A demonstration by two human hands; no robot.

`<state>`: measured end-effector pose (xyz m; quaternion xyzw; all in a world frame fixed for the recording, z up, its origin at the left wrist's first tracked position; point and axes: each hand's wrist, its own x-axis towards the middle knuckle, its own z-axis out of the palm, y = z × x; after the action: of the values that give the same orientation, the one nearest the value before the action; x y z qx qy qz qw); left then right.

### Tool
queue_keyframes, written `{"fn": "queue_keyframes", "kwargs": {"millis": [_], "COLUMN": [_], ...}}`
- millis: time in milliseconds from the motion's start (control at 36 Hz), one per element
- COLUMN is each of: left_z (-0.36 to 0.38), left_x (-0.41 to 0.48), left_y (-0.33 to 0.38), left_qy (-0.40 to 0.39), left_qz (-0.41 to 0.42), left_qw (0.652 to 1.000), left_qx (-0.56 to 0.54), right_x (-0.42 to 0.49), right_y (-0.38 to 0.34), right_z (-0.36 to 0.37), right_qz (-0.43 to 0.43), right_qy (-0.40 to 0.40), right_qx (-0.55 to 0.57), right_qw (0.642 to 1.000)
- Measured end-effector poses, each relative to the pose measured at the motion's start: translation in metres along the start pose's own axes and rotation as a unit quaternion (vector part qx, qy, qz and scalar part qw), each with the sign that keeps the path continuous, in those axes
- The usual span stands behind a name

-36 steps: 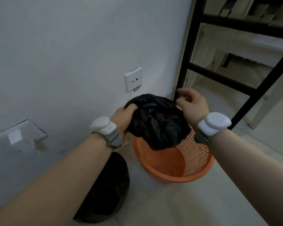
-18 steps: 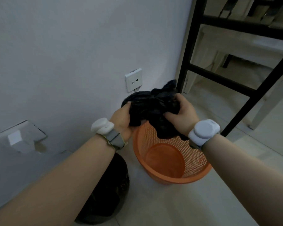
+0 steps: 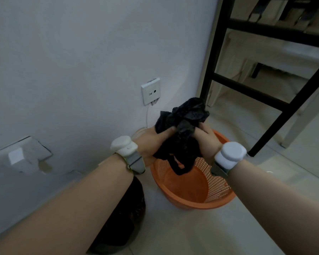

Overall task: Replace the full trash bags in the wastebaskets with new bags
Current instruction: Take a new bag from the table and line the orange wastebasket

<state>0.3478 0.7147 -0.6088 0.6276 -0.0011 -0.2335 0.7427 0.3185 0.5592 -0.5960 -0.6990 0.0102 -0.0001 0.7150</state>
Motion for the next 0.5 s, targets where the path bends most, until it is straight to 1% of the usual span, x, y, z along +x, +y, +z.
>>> {"fn": "queue_keyframes", "kwargs": {"millis": [56,83,111,139,194,222,250,306,361,389,444,500], "left_z": [0.001,0.001,0.0,-0.001,-0.001,0.0,0.002,0.006,0.003,-0.001,-0.009,-0.014], "left_x": [-0.002,-0.003,-0.002,-0.001,-0.003,-0.003,-0.003,-0.003,0.002,0.005,0.011,0.015], "left_y": [0.003,0.005,0.005,0.005,0.004,0.004,0.004,0.007,0.006,0.006,0.007,0.009], "left_qy": [0.057,0.078,0.09,0.092,0.069,0.053,0.042,0.034,0.073,0.115,0.197,0.234], "left_qz": [0.043,0.061,0.086,0.116,0.147,0.134,0.108,0.041,0.023,0.031,0.042,0.038], "left_qw": [0.995,0.991,0.986,0.981,0.976,0.981,0.99,0.998,0.992,0.988,0.974,0.96], "left_qx": [0.063,0.09,0.109,0.128,0.147,0.129,0.084,-0.037,-0.097,-0.1,-0.099,-0.147], "right_x": [0.001,0.001,0.002,0.004,0.005,0.005,0.005,0.005,0.005,0.005,0.005,0.004], "right_y": [-0.001,-0.003,-0.004,-0.003,0.002,0.006,0.008,0.011,0.009,0.008,0.004,-0.001], "right_z": [-0.001,-0.001,-0.002,-0.003,-0.004,-0.004,-0.004,-0.006,-0.009,-0.012,-0.017,-0.019], "right_qz": [0.076,0.096,0.102,0.102,0.058,0.026,0.01,-0.014,-0.035,-0.04,-0.055,-0.07], "right_qy": [-0.049,-0.063,-0.07,-0.073,-0.044,-0.017,0.008,0.024,0.01,0.008,0.026,0.063], "right_qx": [0.112,0.168,0.198,0.192,0.062,0.003,-0.026,-0.035,-0.058,-0.073,-0.09,-0.065], "right_qw": [0.99,0.979,0.972,0.973,0.995,1.0,1.0,0.999,0.998,0.997,0.994,0.993]}}
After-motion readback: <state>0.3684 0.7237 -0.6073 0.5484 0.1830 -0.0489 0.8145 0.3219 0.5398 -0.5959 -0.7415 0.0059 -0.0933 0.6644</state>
